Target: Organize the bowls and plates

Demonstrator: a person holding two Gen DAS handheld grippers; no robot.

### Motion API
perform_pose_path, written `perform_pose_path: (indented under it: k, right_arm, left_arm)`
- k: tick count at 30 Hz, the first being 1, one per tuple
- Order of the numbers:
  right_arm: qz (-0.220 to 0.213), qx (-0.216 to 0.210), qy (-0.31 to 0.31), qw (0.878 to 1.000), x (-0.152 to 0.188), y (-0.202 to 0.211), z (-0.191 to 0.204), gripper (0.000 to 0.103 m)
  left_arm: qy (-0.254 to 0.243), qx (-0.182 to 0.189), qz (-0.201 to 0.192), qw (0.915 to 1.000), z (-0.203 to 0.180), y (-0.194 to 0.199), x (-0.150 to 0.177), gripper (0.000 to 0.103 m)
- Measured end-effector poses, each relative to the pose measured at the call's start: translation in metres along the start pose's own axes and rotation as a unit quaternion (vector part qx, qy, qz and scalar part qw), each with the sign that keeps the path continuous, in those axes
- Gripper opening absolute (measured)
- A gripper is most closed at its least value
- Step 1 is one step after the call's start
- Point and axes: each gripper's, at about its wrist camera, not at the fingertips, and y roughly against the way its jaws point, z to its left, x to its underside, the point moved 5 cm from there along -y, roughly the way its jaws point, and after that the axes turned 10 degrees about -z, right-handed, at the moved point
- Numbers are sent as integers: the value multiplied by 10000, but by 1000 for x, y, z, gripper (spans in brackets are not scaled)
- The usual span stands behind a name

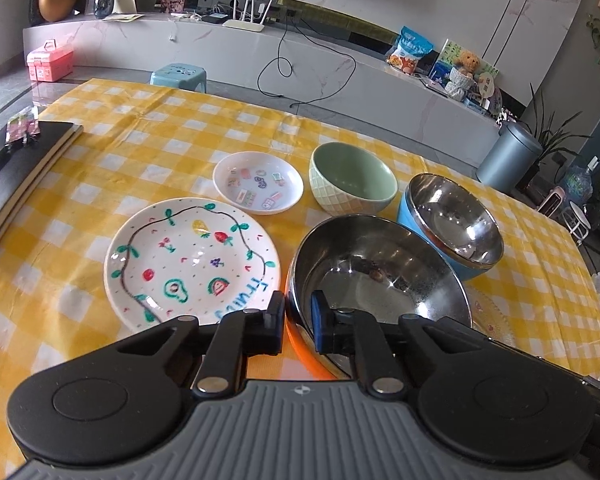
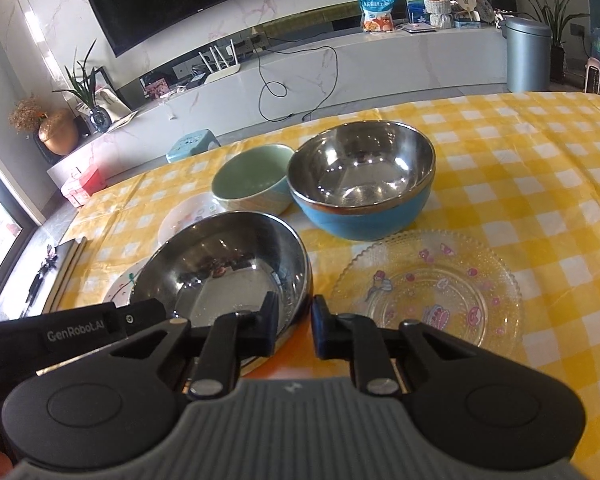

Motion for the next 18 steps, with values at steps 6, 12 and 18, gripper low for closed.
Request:
perform_pose_path:
  k: [6,12,18]
  right_arm:
    - [122,-358,-23,9993,9,29,15,15]
    - [302,-630,91,9975,29,54,36,15]
    - [541,-706,207,9958,53,62,48,15]
  left_arm:
    - [118,-130,-58,9998,18,39,6,15]
    - [265,-329,11,9991,40,68,23,15]
    - [455,-396,103,9981,58,76,41,15]
